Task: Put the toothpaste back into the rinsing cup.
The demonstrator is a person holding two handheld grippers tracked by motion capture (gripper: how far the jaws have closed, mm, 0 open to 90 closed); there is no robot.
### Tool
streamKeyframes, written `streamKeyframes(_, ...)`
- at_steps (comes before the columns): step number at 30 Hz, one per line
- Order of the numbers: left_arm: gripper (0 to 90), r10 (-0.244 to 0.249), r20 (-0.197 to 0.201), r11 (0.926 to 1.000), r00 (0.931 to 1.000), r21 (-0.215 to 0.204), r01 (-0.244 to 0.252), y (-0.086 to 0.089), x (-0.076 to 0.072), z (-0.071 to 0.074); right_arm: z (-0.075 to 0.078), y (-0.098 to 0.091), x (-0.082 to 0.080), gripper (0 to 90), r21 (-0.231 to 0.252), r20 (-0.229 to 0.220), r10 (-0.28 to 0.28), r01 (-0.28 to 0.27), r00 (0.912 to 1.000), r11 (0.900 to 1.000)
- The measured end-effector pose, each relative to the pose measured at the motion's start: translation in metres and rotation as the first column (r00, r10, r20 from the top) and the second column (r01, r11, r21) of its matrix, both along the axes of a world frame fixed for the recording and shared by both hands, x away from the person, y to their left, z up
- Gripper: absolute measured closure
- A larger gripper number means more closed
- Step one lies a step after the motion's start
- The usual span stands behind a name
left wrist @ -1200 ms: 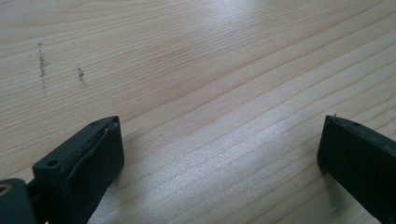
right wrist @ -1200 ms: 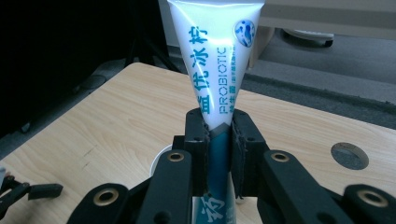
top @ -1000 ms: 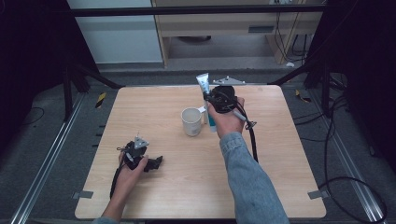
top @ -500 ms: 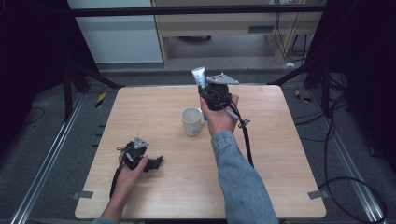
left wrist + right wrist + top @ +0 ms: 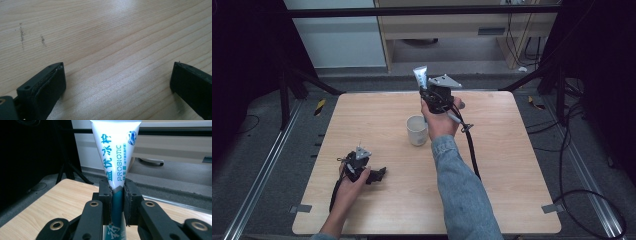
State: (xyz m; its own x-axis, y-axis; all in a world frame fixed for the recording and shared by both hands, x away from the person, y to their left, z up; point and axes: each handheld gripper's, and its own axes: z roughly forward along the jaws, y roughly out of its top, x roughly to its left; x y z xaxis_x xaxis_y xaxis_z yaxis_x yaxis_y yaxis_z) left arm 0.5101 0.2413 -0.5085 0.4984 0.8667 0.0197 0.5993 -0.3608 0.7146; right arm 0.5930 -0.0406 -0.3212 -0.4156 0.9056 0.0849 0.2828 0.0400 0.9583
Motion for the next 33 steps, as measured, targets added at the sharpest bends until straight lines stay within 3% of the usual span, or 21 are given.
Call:
streamKeyframes(6, 0.0, 0.0, 0.0, 1.0, 1.0, 0.0, 0.0, 0.0, 0.0, 0.0, -0.002, 0.005, 0.003, 78.7, 0.004, 0.014, -0.011, 0.011, 0.9998, 0.9999)
streamKeyframes(15, 0.0, 0.0, 0.0, 1.0, 1.0, 0.0, 0.0, 0.0, 0.0, 0.0, -0.005, 0.018, 0.002, 78.7, -0.006, 0.082, -0.045, 0.046, 0.9956, 0.9989)
streamKeyframes(23, 0.0, -0.001, -0.001, 1.0, 1.0, -0.001, 0.001, 0.0, 0.0, 0.0, -0.011, 0.02, 0.009, 78.7, 0.015, 0.067, -0.047, 0.046, 0.9966, 0.9988)
streamKeyframes(33, 0.0, -0.004, -0.002, 1.0, 1.0, -0.002, 0.004, 0.0, 0.0, 0.0, -0.018, 0.025, 0.01, 78.7, 0.007, 0.081, -0.053, 0.053, 0.9953, 0.9986)
